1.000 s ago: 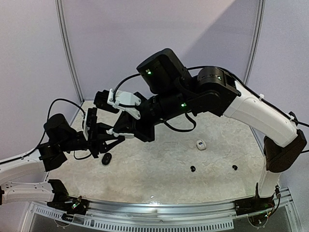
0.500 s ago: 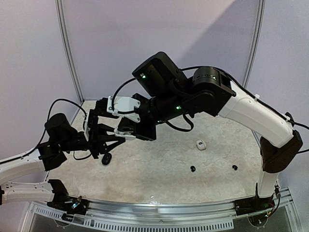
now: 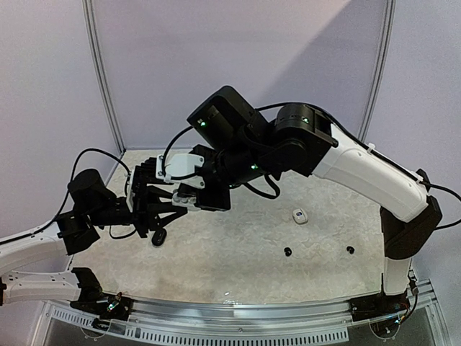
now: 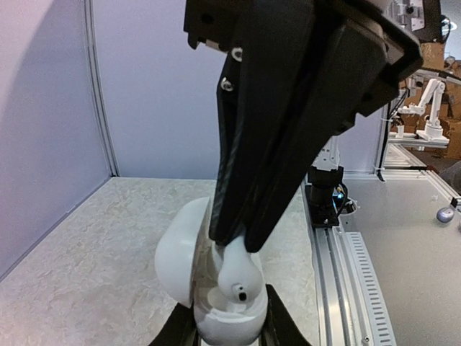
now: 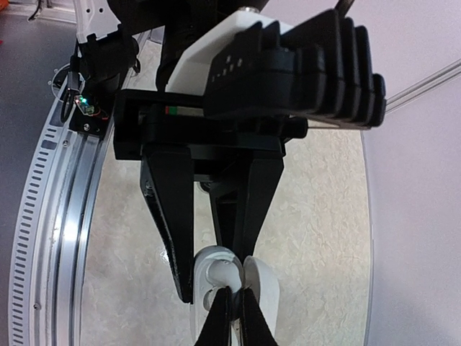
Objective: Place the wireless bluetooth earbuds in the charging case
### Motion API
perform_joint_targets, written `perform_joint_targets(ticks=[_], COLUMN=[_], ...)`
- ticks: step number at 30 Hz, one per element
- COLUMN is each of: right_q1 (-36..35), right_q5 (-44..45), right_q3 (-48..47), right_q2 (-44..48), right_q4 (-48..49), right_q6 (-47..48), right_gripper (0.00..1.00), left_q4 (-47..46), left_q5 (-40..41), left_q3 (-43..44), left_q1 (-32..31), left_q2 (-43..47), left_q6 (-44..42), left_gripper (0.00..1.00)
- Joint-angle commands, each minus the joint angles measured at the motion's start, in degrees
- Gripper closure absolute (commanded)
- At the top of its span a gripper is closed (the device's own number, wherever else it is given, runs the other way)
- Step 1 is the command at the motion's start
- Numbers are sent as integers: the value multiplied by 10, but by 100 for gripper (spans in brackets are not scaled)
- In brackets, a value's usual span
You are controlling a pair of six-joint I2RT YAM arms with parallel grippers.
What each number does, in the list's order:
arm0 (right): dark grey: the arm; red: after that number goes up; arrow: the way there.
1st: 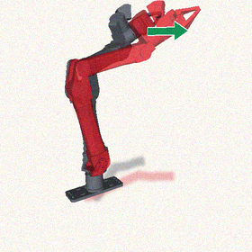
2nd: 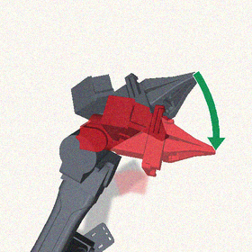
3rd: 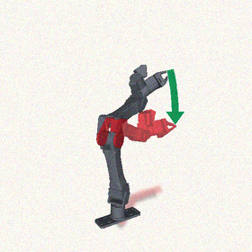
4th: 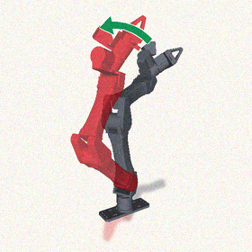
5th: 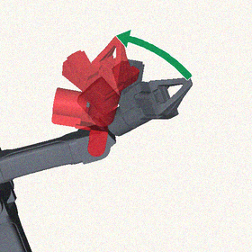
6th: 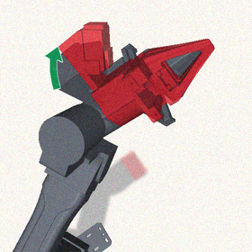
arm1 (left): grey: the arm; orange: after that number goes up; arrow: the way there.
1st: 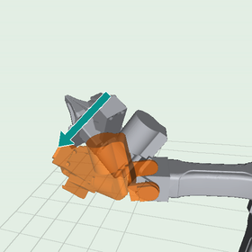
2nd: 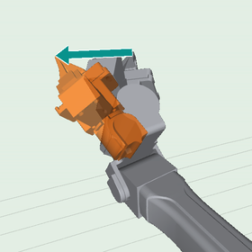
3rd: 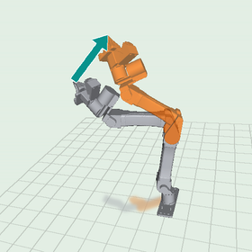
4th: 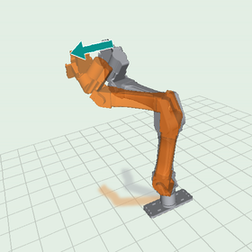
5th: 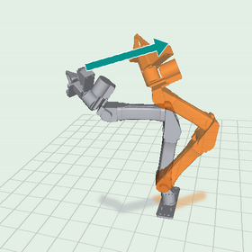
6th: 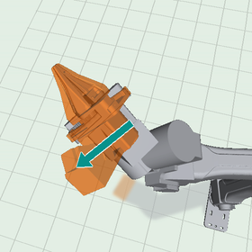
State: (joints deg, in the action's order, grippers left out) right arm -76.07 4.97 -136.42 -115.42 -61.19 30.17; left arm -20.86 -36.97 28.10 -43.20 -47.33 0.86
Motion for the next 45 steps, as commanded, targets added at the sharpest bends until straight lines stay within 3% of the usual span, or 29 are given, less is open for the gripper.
perform_joint_targets(ticks=[1,17,38,45], right_q1=[-3,-4,5,4], right_q5=[15,-3,35,19], right_q3=[-29,-29,-22,-16], right_q2=[-26,-42,-75,-74], right_q4=[-31,-52,-71,-64], right_q6=[25,54,0,15], right_gripper=[100,100,100,88], left_q4=[15,-14,-34,-43], left_q5=[-19,-16,-4,-2], left_q3=[19,13,10,7], left_q1=[4,3,-4,-4], left_q2=[1,0,2,1], left_q6=[-31,-23,-31,-29], left_gripper=[100,100,100,100])
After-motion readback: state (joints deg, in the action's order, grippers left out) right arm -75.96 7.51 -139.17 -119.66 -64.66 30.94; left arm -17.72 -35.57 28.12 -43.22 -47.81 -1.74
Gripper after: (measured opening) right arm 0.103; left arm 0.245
